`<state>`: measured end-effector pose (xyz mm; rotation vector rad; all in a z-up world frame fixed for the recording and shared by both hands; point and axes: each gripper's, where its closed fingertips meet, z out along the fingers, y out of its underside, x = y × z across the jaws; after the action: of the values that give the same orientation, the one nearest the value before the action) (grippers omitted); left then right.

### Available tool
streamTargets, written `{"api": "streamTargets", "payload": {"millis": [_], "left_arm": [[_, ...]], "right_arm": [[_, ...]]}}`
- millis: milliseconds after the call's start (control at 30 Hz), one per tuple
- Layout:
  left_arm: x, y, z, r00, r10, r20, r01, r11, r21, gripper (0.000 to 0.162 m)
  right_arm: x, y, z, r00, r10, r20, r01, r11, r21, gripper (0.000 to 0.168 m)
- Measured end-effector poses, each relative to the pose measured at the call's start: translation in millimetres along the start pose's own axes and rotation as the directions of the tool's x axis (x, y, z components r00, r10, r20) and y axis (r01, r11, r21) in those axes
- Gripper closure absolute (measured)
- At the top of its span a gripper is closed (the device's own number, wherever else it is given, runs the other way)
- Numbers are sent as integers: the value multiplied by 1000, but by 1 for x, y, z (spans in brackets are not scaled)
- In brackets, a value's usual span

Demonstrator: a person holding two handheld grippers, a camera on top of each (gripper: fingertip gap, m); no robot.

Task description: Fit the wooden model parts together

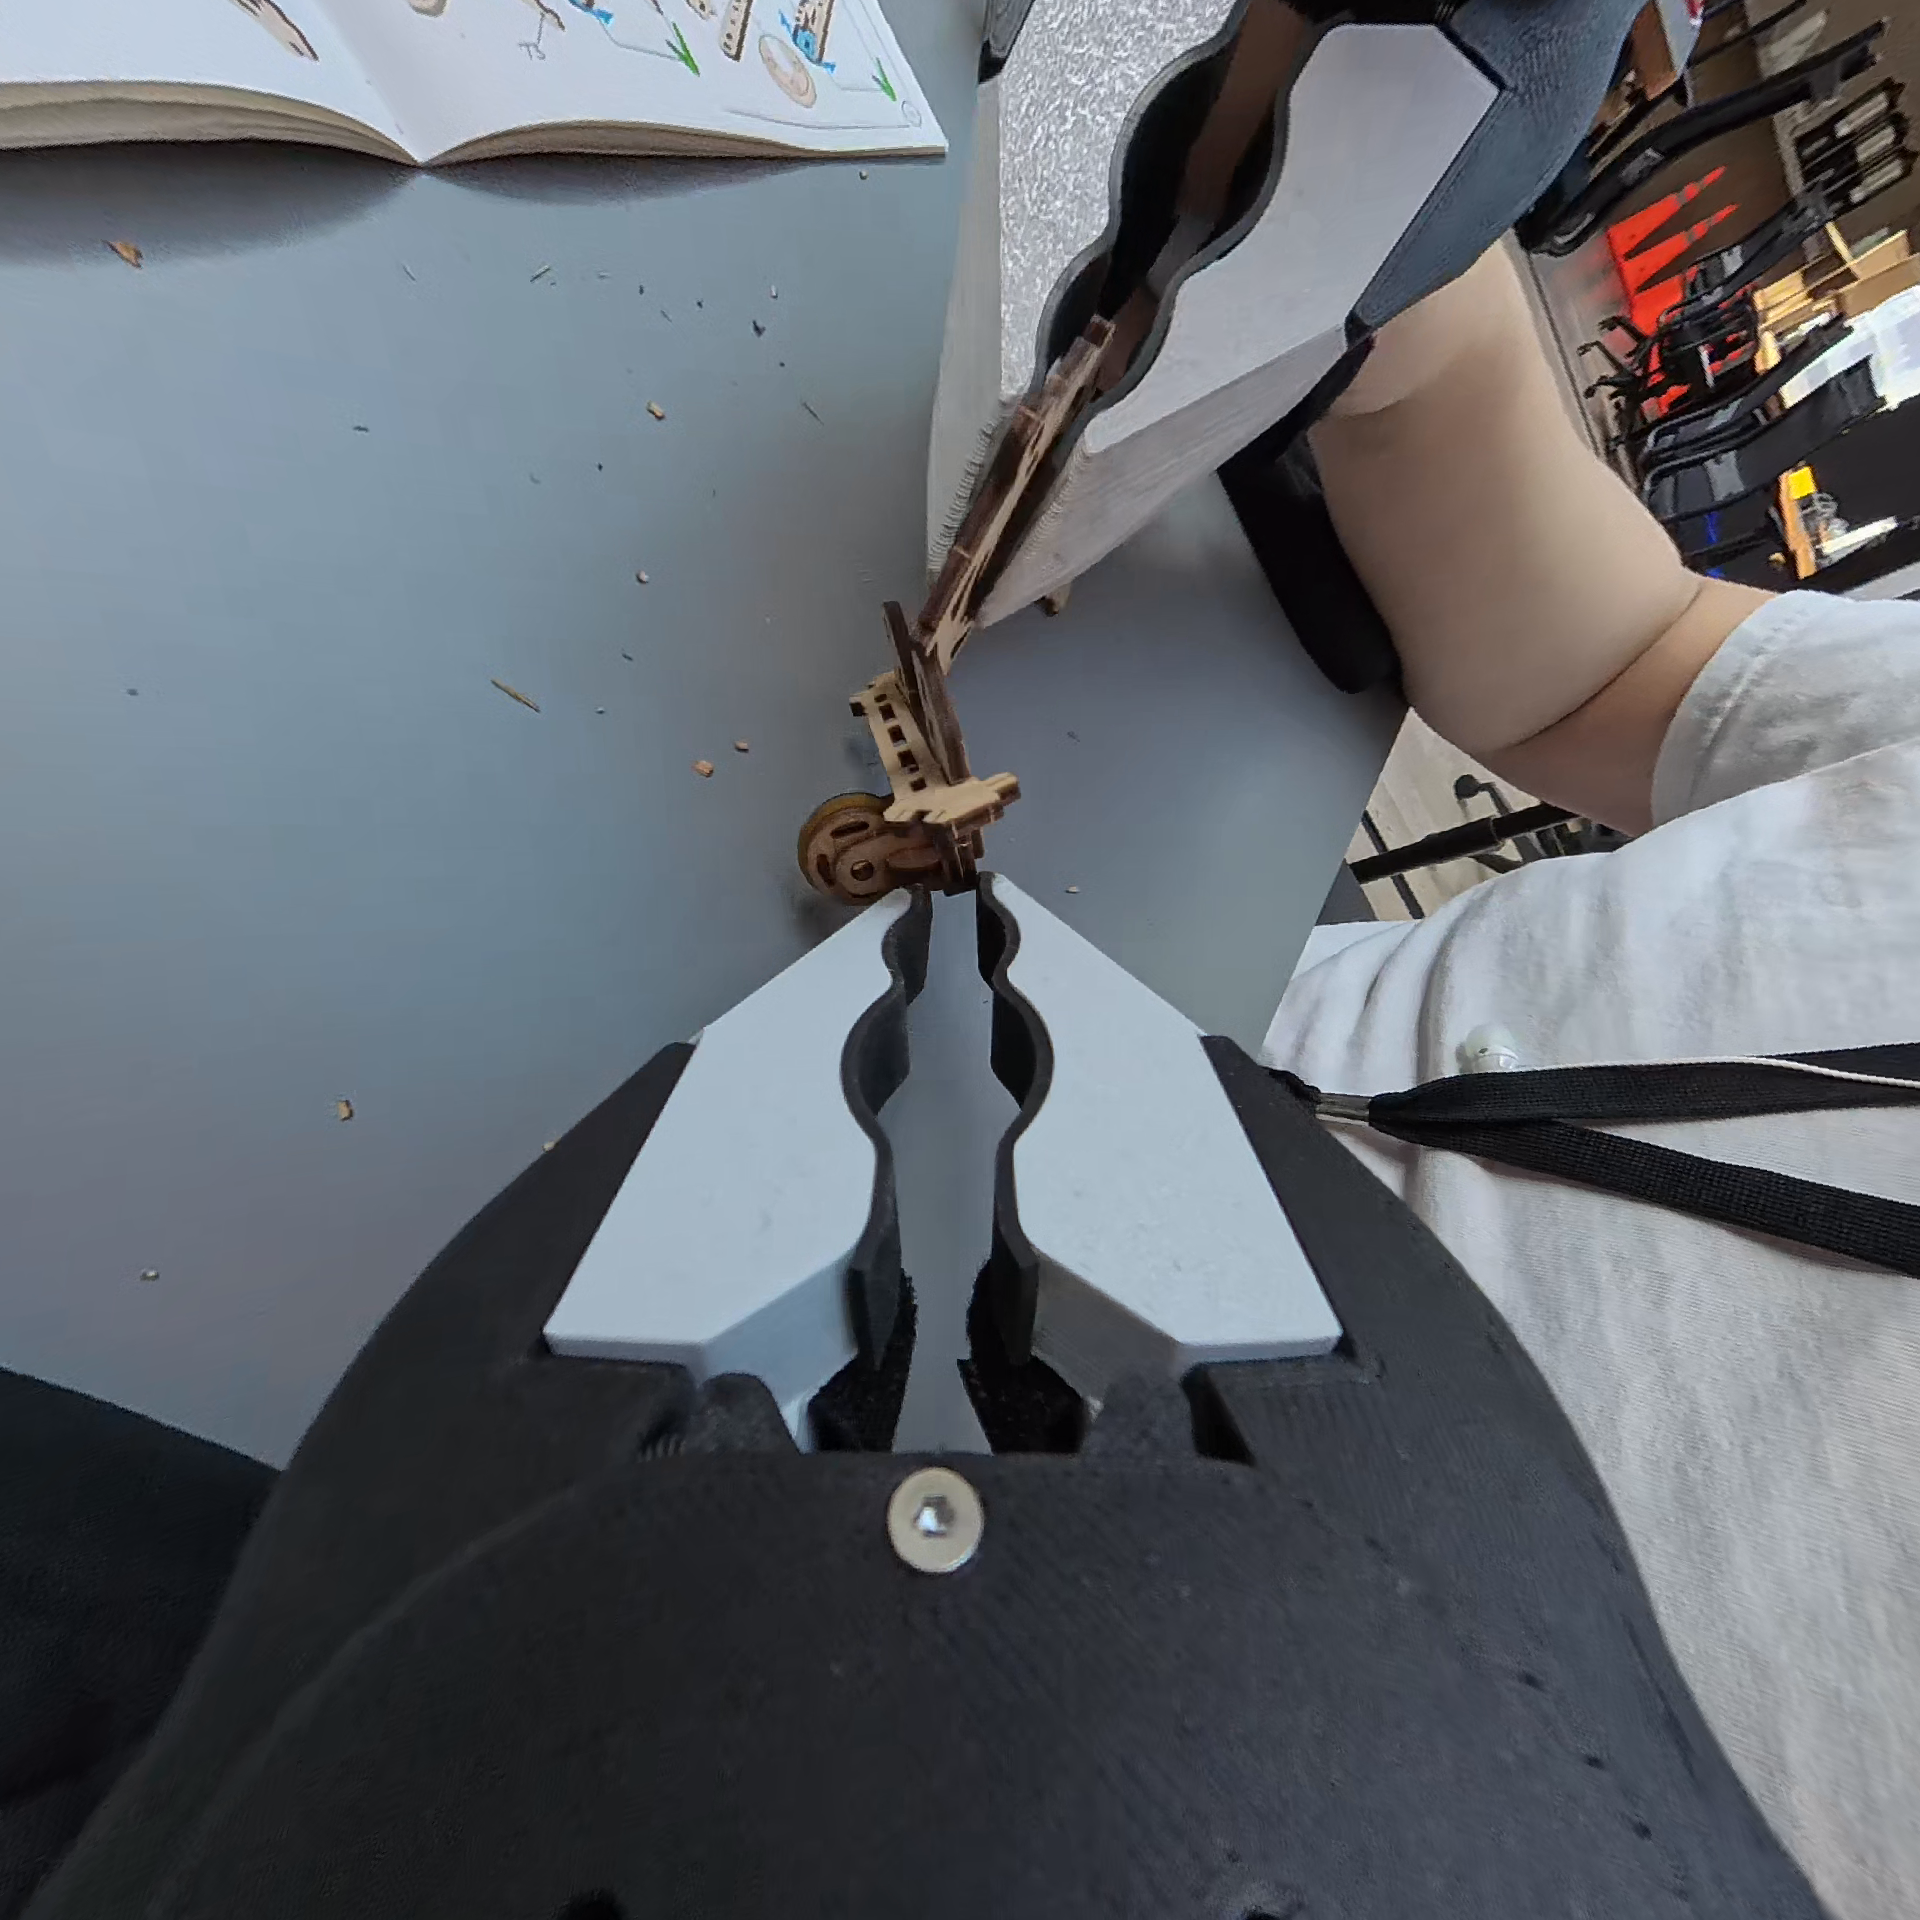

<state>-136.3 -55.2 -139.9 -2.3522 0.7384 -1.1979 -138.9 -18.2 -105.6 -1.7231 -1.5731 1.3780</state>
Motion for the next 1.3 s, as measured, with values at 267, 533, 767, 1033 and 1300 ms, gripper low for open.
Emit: {"api": "streamTargets", "payload": {"millis": [267, 533, 767, 1033, 1300], "left_arm": [[-3, -27, 0, 998, 67, 14, -67, 998, 6, 162], [-12, -9, -21, 966, 165, 198, -156, 986, -60, 144], [-18, -7, 8, 938, 53, 344, -73, 996, 46, 117], [-30, -22, 14, 901, 15, 433, -82, 987, 138, 131], [-33, -25, 15, 901, 72, 427, -131, 985, 111, 136]], "right_arm": [[30, 10, -1, 994, 100, -48, -102, 993, -55, 166], [34, 9, 0, 995, 89, -46, -92, 994, -63, 166], [30, 1, -1, 995, 96, 8, -95, 992, -78, 166], [31, 9, 6, 983, 180, 31, -175, 976, -126, 166], [34, 11, 0, 947, 320, 27, -317, 945, -81, 166]]}}
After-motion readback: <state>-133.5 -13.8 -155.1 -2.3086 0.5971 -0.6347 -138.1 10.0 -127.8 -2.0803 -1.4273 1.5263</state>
